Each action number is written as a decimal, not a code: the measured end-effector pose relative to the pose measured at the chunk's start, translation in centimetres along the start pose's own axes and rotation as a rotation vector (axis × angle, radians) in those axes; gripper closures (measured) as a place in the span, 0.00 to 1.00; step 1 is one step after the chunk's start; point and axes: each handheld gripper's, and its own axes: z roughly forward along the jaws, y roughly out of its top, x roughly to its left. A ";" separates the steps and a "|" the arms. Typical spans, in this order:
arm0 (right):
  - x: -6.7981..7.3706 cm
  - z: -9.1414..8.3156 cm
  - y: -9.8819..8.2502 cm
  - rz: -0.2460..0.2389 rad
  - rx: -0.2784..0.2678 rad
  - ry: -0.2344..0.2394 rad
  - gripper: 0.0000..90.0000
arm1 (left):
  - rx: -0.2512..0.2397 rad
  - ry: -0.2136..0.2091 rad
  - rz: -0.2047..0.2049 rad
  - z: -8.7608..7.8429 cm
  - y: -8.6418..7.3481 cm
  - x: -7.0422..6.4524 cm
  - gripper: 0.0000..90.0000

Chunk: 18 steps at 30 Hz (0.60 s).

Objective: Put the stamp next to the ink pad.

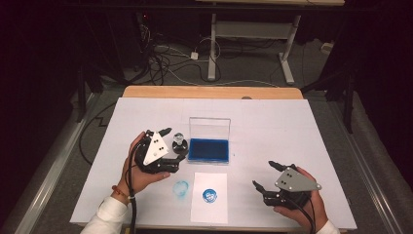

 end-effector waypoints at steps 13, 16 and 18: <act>-0.5 -0.8 0.1 0.015 -0.028 -0.059 0.23 | 0.011 -0.005 0.008 -1.6 -1.5 -0.4 0.18; -0.5 -0.9 0.1 0.016 -0.030 -0.073 0.23 | 0.018 -0.011 0.008 -1.9 -1.9 -0.5 0.18; -0.4 -0.9 0.1 0.014 -0.029 -0.077 0.23 | 0.027 -0.011 0.014 -2.1 -2.2 -0.7 0.18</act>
